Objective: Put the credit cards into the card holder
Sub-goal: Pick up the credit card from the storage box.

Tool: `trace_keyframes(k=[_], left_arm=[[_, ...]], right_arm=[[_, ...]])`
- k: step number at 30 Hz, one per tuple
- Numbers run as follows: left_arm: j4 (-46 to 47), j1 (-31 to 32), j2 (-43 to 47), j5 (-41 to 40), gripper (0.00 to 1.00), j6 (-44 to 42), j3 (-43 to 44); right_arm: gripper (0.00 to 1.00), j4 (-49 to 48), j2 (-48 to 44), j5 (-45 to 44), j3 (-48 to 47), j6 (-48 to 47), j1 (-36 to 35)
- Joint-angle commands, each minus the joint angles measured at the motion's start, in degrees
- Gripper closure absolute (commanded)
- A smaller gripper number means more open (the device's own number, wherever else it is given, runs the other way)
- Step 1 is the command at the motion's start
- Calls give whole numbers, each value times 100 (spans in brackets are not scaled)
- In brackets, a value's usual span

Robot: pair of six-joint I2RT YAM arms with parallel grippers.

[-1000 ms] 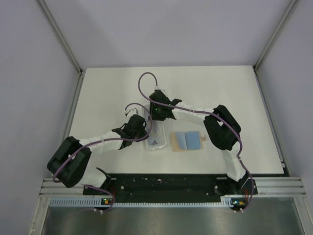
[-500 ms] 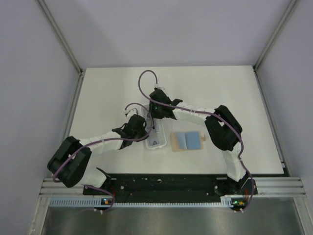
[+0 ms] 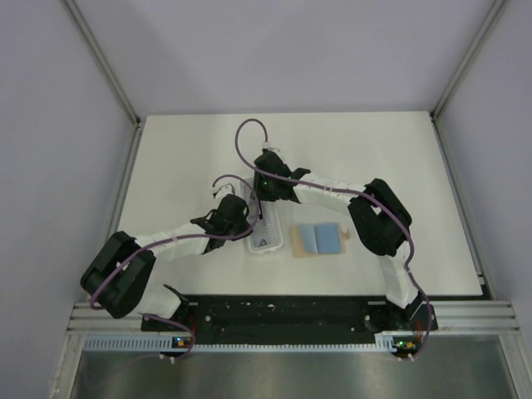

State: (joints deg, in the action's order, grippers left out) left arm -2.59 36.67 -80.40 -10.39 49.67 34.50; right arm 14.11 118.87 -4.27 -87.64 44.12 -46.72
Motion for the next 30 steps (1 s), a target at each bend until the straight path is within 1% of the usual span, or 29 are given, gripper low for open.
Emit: trace_keyframes(k=[1, 11, 19, 30], left_arm=[[-13, 86, -116, 143, 100, -45, 57], [-13, 86, -99, 143, 100, -36, 22], [-5, 86, -99, 143, 100, -45, 22], [-5, 86, -125, 143, 100, -45, 30]], right_arm=[[71, -347, -136, 164, -61, 9, -74], [71, -347, -127, 137, -52, -52, -39], [64, -286, -136, 155, -34, -132, -30], [63, -181, -92, 85, -61, -193, -22]])
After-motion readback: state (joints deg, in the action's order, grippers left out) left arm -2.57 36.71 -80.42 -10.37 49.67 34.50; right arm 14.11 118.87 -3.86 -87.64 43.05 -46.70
